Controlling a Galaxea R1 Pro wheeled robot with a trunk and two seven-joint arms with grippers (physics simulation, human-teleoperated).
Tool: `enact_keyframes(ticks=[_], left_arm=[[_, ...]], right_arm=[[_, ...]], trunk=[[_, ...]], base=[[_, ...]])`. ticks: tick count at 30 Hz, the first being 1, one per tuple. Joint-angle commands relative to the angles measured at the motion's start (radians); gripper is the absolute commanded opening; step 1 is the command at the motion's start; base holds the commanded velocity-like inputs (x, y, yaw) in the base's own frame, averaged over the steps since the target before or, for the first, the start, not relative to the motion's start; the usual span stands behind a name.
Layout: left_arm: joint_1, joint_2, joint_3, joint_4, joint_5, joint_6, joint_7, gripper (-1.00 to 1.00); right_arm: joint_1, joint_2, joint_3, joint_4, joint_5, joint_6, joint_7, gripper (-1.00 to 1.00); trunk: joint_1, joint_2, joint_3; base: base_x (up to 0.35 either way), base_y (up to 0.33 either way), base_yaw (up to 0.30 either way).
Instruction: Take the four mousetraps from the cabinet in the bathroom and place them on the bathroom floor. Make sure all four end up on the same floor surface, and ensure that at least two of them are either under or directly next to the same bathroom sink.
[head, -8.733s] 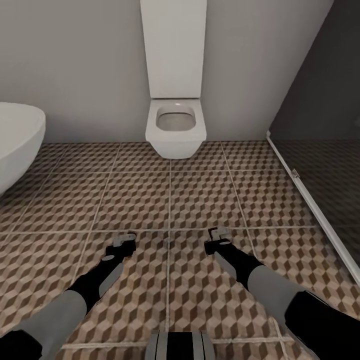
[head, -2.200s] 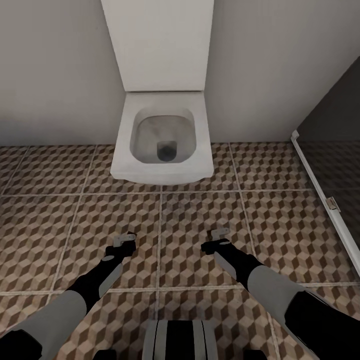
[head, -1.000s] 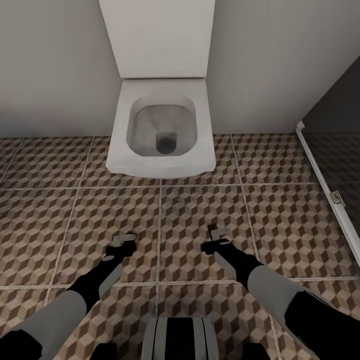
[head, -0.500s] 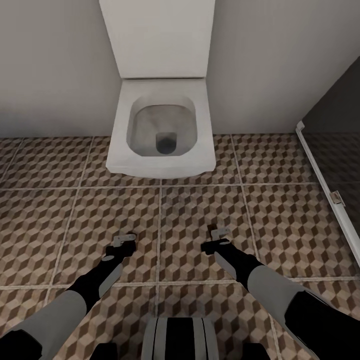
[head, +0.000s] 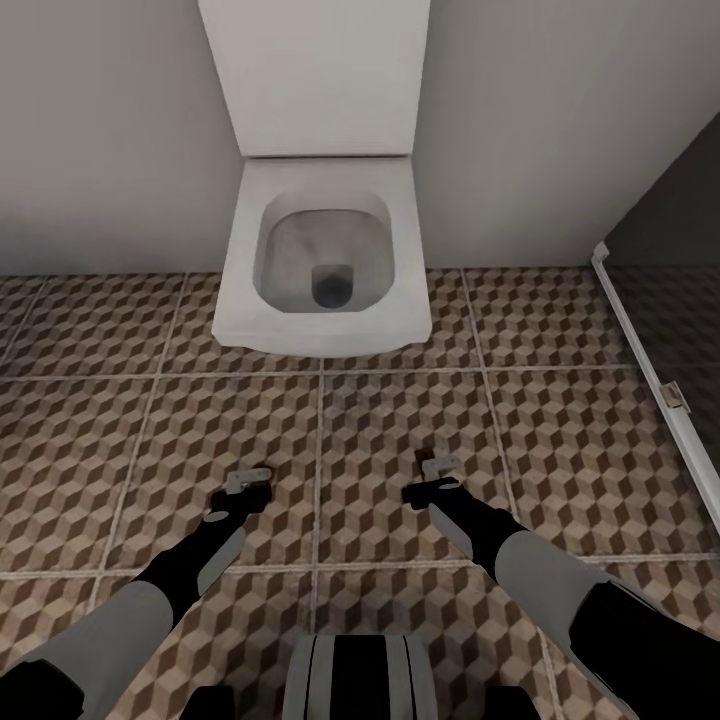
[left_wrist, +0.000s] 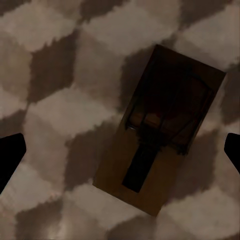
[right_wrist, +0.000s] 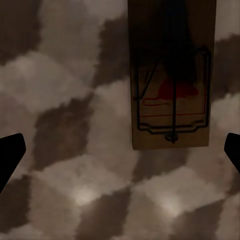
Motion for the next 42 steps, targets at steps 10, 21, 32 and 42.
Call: enact_keyframes(ticks=[10, 21, 32, 42], left_arm=[[0.0, 0.002, -0.008, -0.003, 0.007, 0.005, 0.009, 1.0], [0.0, 0.001, -0.008, -0.002, 0.008, 0.005, 0.009, 1.0], [0.0, 0.0, -0.008, -0.002, 0.008, 0.005, 0.01, 1.0], [0.0, 0.0, -0.008, -0.002, 0.008, 0.005, 0.011, 1.0]], right_arm=[[-0.001, -0.001, 0.009, -0.002, -0.008, 0.003, -0.008, 1.0], [-0.001, -0.001, 0.009, -0.002, -0.008, 0.004, -0.008, 1.0], [-0.001, -0.001, 0.008, -0.002, -0.008, 0.004, -0.008, 1.0], [-0.001, -0.001, 0.009, -0.002, -0.008, 0.004, -0.008, 1.0]], trunk=[[0.0, 0.0, -0.001], [0.0, 0.0, -0.001], [0.0, 0.0, -0.001], [0.0, 0.0, -0.001]], base=[[0.0, 0.0, 0.0], [0.0, 0.0, 0.0], [0.0, 0.0, 0.0], [0.0, 0.0, 0.0]])
